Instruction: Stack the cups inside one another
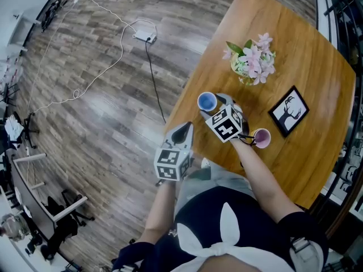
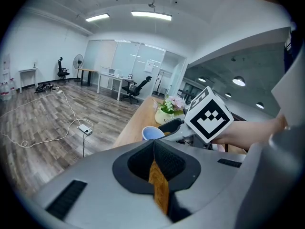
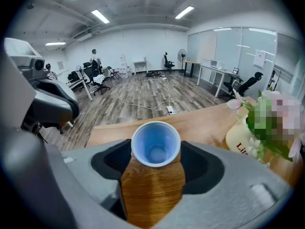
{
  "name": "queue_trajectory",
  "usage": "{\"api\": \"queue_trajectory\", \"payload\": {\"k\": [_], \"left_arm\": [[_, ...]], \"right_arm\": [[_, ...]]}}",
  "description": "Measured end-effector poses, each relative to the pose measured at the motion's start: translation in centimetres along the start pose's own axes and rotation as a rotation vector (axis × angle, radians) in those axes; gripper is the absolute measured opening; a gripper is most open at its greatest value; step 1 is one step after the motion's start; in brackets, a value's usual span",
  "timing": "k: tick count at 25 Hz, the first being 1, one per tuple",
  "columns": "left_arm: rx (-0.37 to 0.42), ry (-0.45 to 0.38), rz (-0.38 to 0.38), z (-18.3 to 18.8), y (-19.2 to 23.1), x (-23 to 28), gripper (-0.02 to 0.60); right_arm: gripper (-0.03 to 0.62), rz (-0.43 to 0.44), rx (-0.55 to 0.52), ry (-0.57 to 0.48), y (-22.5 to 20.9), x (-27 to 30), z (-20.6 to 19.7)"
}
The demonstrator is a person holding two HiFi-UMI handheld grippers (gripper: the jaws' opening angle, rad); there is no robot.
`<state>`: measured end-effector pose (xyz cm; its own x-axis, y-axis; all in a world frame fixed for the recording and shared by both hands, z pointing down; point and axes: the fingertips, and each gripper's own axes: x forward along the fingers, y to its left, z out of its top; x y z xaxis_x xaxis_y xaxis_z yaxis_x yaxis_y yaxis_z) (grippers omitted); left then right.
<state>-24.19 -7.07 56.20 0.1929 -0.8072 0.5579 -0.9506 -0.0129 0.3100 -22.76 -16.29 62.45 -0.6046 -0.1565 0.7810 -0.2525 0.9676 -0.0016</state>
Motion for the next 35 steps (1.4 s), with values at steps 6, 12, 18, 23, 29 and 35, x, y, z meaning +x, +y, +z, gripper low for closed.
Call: {"api": "queue_trajectory", "payload": {"k": [6, 12, 18, 23, 29, 35], "left_arm": [[-0.002, 0.003, 0.003, -0.2, -0.1, 0.1, 0.020], [0.007, -0.005, 0.003, -0.1, -0.2, -0.1, 0.020], [0.019, -0.036, 0.011, 0.8, -0.3, -0.5, 0.020], [0.046, -0.033, -0.011, 1.0, -0.9, -1.1, 0.020], [0.060, -0.072, -0.005, 2.9, -1.7, -1.9, 0.020], [0.094, -0.083, -0.046, 3.5, -3.3, -2.5, 0.020]], "right_arm": [[0.318, -0.002, -0.006, 0.008, -0.1, 0.1, -0.3], [0.316, -0.002, -0.023, 0.003, 0.1, -0.3, -0.1], [0.316, -0.016, -0.027, -0.044, 0.1, -2.2, 1.6], [0.316, -0.034, -0.026, -0.096, 0.2, -5.0, 3.4], [0.316, -0.074, -0.017, -0.175, -0.1, -9.2, 5.5], [0.316, -0.109, -0.019, -0.243, 0.5, -13.3, 7.0]]}}
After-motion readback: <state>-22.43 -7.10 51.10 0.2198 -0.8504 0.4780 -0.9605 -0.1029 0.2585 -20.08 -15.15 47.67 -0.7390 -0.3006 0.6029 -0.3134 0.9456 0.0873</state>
